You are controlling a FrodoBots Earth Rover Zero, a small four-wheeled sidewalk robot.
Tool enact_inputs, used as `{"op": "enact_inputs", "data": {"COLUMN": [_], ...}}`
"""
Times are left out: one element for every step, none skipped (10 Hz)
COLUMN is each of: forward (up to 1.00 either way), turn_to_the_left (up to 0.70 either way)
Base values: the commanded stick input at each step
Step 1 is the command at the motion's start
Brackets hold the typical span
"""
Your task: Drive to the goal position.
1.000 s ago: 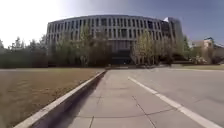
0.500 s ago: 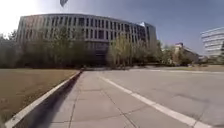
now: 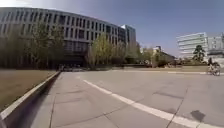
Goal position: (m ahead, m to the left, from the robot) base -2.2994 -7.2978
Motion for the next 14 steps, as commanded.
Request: {"op": "enact_inputs", "data": {"forward": [0.7,0.7,0.7,0.7,0.7,0.68,0.61,0.62,0.65,0.43,0.64,0.7,0.7,0.7], "turn_to_the_left": [-0.12,0.0,0.0,0.0,0.0,0.0,0.0,0.0,0.0,0.0,0.0,0.0,0.0,0.2]}}
